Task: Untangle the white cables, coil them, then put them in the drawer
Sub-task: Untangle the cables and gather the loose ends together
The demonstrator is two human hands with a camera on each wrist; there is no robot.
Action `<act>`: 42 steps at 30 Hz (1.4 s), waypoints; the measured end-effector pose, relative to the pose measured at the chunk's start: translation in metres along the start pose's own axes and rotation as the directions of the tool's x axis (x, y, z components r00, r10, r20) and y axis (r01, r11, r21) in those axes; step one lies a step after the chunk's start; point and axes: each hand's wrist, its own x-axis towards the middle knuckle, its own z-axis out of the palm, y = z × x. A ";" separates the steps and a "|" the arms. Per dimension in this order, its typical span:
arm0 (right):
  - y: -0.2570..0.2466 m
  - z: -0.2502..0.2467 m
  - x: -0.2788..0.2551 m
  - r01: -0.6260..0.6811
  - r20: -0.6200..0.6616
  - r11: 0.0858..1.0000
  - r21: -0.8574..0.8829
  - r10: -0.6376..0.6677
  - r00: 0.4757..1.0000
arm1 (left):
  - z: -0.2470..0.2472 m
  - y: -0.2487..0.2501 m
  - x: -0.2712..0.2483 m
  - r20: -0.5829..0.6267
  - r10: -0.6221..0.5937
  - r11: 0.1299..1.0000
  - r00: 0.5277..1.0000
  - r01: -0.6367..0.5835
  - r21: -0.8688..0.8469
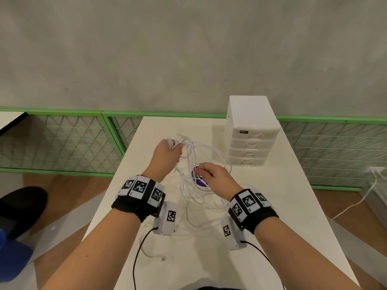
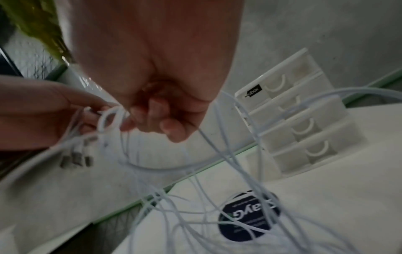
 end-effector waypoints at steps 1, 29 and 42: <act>0.001 -0.002 -0.003 -0.003 0.001 1.000 0.024 0.002 1.000 | -0.004 0.001 0.002 -0.032 0.001 1.000 0.999 -0.001 -0.003; 0.008 -0.030 0.000 0.003 -0.132 0.997 0.078 0.008 0.991 | -0.023 -0.006 0.016 -0.218 -0.036 0.996 0.975 0.016 -0.089; 0.117 -0.055 -0.040 -0.636 -0.241 0.530 -0.561 0.631 0.737 | -0.046 -0.004 0.026 -0.409 -0.060 0.983 0.911 -0.018 -0.185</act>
